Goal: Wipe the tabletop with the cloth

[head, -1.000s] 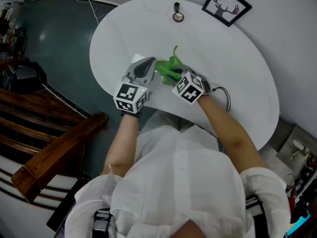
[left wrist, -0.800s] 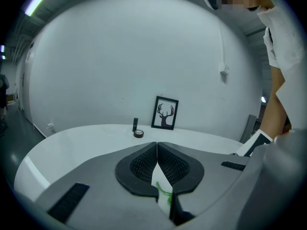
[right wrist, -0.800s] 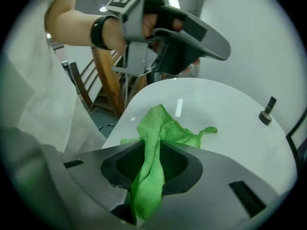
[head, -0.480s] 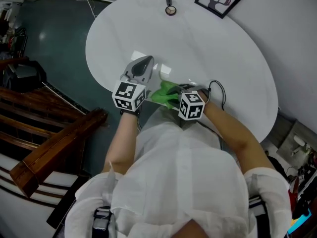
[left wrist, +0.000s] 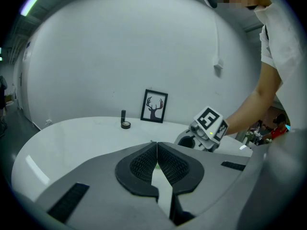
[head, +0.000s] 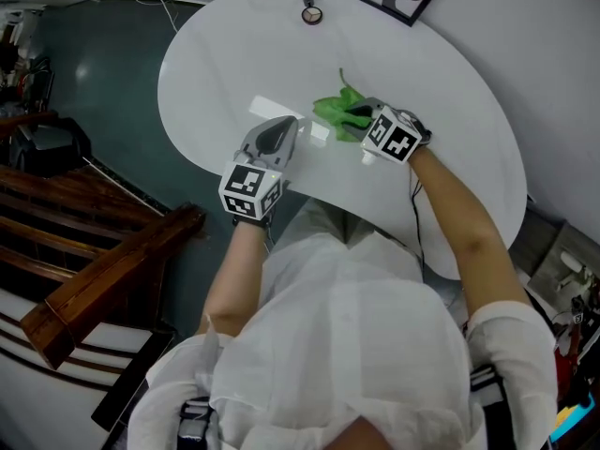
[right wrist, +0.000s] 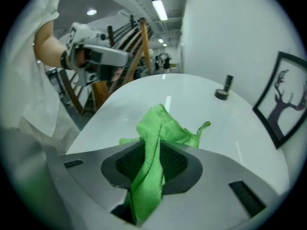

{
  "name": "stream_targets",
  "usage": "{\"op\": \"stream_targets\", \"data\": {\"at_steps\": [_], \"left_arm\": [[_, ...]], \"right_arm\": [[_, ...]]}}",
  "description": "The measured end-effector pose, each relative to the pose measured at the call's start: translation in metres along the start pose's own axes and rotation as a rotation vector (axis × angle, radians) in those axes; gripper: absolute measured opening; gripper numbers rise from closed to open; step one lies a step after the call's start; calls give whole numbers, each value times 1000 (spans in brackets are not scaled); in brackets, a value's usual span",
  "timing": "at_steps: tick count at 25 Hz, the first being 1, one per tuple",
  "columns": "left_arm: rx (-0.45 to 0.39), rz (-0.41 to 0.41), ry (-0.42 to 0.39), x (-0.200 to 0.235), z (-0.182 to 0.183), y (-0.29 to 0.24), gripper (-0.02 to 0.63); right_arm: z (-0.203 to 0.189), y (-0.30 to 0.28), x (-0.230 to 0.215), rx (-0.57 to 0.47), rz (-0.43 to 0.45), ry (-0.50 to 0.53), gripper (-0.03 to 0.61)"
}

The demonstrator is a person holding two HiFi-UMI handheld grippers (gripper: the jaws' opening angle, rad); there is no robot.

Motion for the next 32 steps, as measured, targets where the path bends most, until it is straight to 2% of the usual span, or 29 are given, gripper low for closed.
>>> {"op": "stream_targets", "data": {"at_steps": [4,8,12,16,20,29,32], "left_arm": [[5,3,-4,-4,0,-2,17],[6,-9,-10,-10,2,-4,17],[4,-28,-19,-15,5,-12,17],[7,-52,-33,-22,9,-22,17],[8,-68,-35,-30,9,-25,17],[5,-104,-44,-42,8,-28,17],[4,-125,-49,-41,8,-24,17]], "right_arm": [[-23,30,-74,-12,-214,-212,94],[-60,73,-122,10,-411,-377,94],[-93,105,-139,27,-554,-489,94],[-112,122,-136,28,-633,-538,94],[-108,115,-110,21,-598,-476,92],[-70,69,-11,9,-352,-250,92],[-60,58,30,8,-273,-208,92]]}}
Point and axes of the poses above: the fingertips, and each gripper's own axes: y backward along the fingers, x to its left, z out of its top, the point moved 2 cm from there along y, backward along the fingers, and after that the axes turned 2 degrees about -x, right-handed, at the moved point
